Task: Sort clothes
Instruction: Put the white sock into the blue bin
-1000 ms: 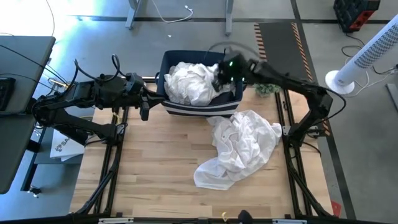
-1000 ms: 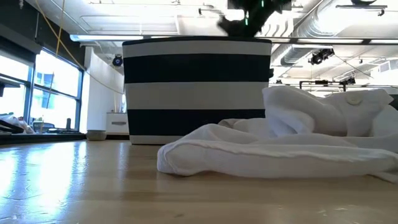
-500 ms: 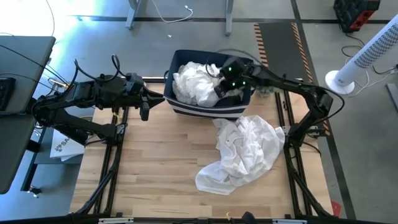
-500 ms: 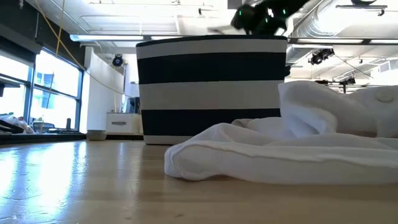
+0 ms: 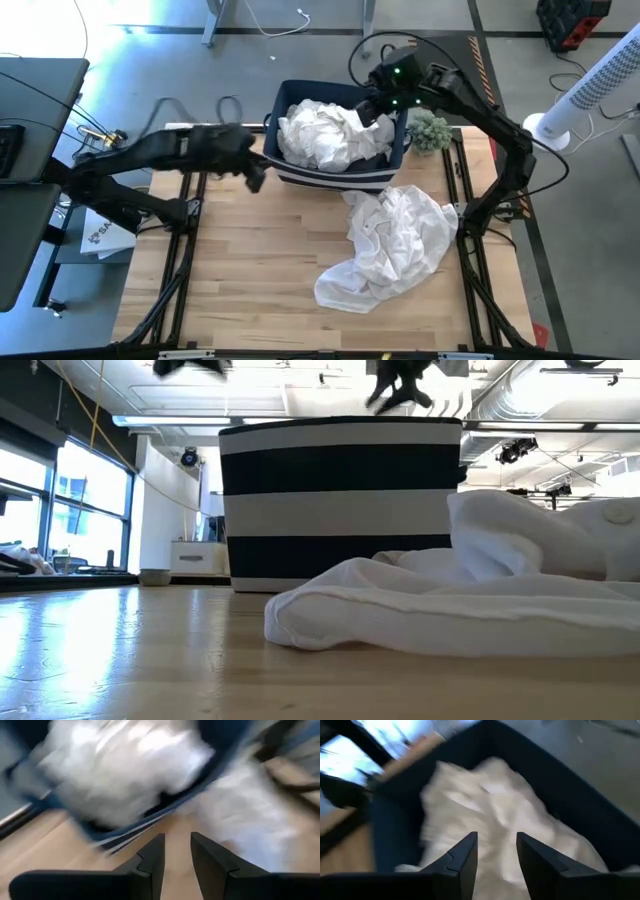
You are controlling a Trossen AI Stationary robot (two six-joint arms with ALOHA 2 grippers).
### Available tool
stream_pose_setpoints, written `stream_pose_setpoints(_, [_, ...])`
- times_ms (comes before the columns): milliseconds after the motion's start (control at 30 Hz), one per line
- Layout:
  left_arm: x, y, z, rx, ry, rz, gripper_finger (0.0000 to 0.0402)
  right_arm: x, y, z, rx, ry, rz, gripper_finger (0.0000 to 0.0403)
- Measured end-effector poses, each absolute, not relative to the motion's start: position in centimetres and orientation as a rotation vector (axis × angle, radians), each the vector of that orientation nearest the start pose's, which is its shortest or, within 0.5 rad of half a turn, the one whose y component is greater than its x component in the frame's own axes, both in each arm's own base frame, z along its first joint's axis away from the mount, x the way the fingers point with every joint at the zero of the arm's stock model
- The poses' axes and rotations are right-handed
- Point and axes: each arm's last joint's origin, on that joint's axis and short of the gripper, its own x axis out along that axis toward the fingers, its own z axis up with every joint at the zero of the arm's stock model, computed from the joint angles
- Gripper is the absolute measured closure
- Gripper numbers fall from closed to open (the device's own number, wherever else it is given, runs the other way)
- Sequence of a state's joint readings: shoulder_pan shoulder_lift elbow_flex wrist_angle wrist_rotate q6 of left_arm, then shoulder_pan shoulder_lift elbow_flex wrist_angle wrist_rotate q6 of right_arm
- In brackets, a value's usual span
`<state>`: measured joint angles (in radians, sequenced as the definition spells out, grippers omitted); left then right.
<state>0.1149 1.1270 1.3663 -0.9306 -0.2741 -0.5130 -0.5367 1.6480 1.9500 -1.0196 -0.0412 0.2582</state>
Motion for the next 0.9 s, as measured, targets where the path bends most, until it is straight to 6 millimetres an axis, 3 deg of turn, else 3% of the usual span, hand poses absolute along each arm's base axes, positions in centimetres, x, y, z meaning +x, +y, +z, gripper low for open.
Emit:
stream_pose_setpoints(133, [22.2, 6.3, 37.1, -0.42, 0.749, 0.683, 0.0324, 28.3, -14.7, 46.1, 0.433, 0.564, -0.521, 0.027])
stream_pose_setpoints(267, [23.4, 9.7, 35.7, -0.463, 0.778, 0.715, 0.0335, 27.4, -13.3, 46.3, 0.528, 0.649, -0.522, 0.027])
stream_pose_setpoints(367, [23.4, 11.3, 35.3, -0.523, 0.789, 0.685, 0.0342, 26.3, -12.2, 44.8, 0.649, 0.852, -0.533, 0.027])
stream_pose_setpoints(467, [22.9, 12.0, 35.3, -0.55, 0.796, 0.663, 0.0349, 25.3, -11.4, 43.0, 0.7, 1.056, -0.659, 0.027])
stream_pose_setpoints(600, [22.2, 11.9, 35.6, -0.554, 0.796, 0.67, 0.0355, 25.5, -11.8, 41.0, 0.722, 1.022, -0.725, 0.027])
stream_pose_setpoints(800, [21.4, 11.4, 35.8, -0.557, 0.831, 0.675, 0.0361, 24.1, -13.3, 36.7, 0.678, 1.199, -0.979, 0.027])
stream_pose_setpoints(900, [21.5, 11.2, 35.7, -0.556, 0.839, 0.666, 0.0363, 24.3, -14.4, 35.6, 0.69, 1.167, -0.964, 0.027])
